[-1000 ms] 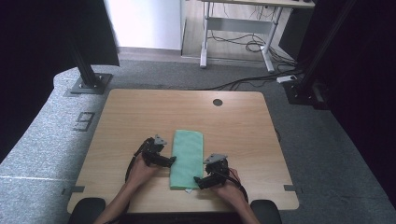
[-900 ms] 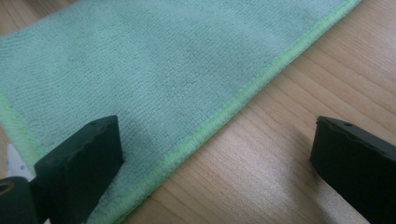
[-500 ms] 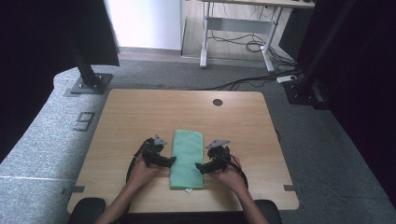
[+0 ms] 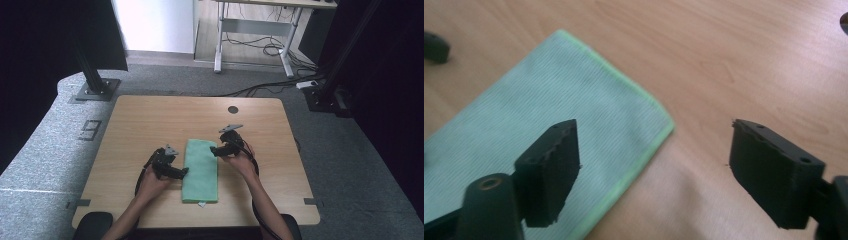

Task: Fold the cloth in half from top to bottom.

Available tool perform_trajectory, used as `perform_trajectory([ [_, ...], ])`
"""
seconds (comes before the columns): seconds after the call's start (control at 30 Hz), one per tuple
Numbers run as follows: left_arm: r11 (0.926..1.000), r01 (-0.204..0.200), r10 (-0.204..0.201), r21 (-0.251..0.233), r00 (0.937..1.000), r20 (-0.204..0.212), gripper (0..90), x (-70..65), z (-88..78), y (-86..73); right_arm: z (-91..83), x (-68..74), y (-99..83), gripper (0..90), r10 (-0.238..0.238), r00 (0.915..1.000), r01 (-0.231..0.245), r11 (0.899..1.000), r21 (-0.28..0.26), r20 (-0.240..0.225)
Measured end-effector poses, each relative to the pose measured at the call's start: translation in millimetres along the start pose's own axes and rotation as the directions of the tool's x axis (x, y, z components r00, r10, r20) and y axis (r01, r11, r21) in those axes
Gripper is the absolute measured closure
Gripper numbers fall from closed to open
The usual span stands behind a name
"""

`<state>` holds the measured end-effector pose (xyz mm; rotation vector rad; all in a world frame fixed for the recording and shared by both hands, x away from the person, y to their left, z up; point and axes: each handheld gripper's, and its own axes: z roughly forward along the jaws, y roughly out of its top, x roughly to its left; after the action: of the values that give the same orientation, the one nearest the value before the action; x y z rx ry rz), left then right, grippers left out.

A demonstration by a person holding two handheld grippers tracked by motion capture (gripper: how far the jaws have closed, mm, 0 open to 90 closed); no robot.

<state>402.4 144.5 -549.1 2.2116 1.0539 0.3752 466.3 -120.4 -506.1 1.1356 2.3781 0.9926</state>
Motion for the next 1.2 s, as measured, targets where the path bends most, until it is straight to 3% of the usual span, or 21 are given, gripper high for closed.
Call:
perform_trajectory([
  [0.2, 1.0, 0.0, 0.0, 0.0, 1.0, 0.0, 0.5, 0.0, 0.0, 0.0, 18.6, -10.1, 10.6, 26.5, 0.005, 1.0, -0.005, 1.0, 0.019, -0.006],
  [0.5, 1.0, 0.001, -0.001, 0.0, 1.0, 0.0, 0.5, 0.0, 0.0, 0.0, 44.0, -15.9, 11.3, 35.8, -0.015, 0.9995, 0.017, 0.998, 0.067, -0.027],
  [0.57, 1.0, 0.001, -0.001, 0.0, 1.0, 0.0, 0.5, 0.0, 0.0, 0.0, 50.8, -13.6, 10.7, 38.0, -0.054, 0.9981, 0.056, 0.994, 0.093, -0.029],
  [0.67, 1.0, 0.001, -0.001, 0.0, 1.0, 0.0, 0.5, 0.0, 0.0, 0.0, 51.9, -12.7, 11.3, 49.7, -0.051, 0.9963, 0.057, 0.994, 0.097, -0.069],
  [0.8, 1.0, 0.001, -0.001, 0.0, 1.0, 0.0, 0.5, 0.0, 0.0, 0.0, 50.2, -11.3, 9.6, 56.2, -0.05, 0.9951, 0.058, 0.994, 0.092, -0.085],
  [0.9, 1.0, 0.001, -0.001, 0.0, 1.0, 0.0, 0.5, -0.1, 0.0, 0.0, 48.0, -8.9, 8.7, 79.9, -0.038, 0.9908, 0.05, 0.994, 0.097, -0.13],
  [0.97, 1.0, 0.001, -0.001, 0.0, 1.0, 0.0, 0.5, -0.1, 0.0, 0.0, 48.3, -8.2, 8.7, 83.6, 0.004, 0.9888, 0.012, 0.994, 0.105, -0.149],
  [1.03, 1.0, 0.001, -0.001, 0.0, 1.0, 0.001, 0.5, -0.1, 0.0, 0.0, 48.4, -7.9, 9.2, 84.5, 0.016, 0.989, 0.0, 0.994, 0.11, -0.147],
  [1.13, 1.0, 0.001, -0.001, 0.0, 1.0, 0.0, 0.5, -0.1, 0.0, 0.0, 48.1, -5.3, 10.4, 84.6, -0.008, 0.9913, 0.023, 0.993, 0.114, -0.131],
  [1.2, 1.0, 0.001, -0.001, 0.0, 1.0, 0.0, 0.5, 0.0, 0.0, 0.0, 46.9, -1.0, 12.3, 84.7, -0.055, 0.9926, 0.068, 0.99, 0.12, -0.109],
])
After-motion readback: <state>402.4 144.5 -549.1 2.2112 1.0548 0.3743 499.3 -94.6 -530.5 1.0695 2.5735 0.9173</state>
